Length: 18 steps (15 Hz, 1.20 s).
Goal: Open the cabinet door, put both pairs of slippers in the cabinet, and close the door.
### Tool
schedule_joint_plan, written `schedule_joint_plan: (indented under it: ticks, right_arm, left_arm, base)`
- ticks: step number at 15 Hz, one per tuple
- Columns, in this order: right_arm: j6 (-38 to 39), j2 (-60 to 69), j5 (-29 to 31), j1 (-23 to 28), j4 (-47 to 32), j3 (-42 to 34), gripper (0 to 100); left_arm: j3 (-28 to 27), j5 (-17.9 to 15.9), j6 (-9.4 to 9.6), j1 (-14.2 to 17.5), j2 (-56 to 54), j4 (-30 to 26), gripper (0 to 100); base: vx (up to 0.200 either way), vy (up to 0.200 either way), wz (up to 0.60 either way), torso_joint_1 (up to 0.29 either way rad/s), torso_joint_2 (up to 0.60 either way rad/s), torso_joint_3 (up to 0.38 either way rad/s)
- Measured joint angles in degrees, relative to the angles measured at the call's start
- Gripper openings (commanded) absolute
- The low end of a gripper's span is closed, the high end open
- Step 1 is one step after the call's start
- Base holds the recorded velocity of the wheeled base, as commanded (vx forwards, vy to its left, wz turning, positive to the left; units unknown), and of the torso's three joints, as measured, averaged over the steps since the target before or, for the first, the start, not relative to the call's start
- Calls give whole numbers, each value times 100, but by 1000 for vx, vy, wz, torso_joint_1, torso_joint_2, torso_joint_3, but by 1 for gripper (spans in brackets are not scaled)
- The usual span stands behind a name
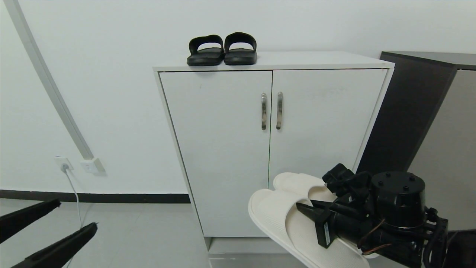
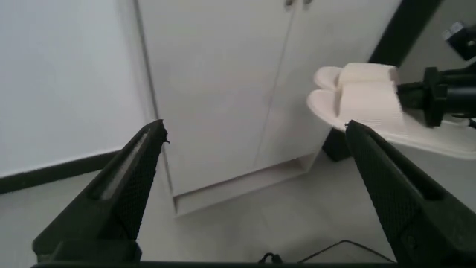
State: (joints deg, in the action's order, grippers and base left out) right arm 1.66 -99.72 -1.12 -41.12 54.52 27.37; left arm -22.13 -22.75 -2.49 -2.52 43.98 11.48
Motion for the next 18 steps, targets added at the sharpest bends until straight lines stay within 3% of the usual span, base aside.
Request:
schedule_joint_plan:
  ticks: [4,9,13,18]
  right_arm:
    - [1,-11,0,0,-2,-2,0]
    - [0,-9,0,0,11,-4,0]
    - [1,-15,-10,0,13,-9,0]
    - [0,-59,-43,0,20,-28,0]
  left_arm:
    - [-262,-93,6,-911,1342,1103,100]
    - [-974,-84,-33,-1646,2795,2174,100]
    - [-1737,-89,-52,-2159,3600,2265,100]
    - [-3272,-38,-143,-2801,4771,2248,100]
  base:
    - [0,0,0,0,0,0]
    - [0,0,0,0,0,0]
    - [0,0,0,0,0,0]
    - [0,0,0,0,0,0]
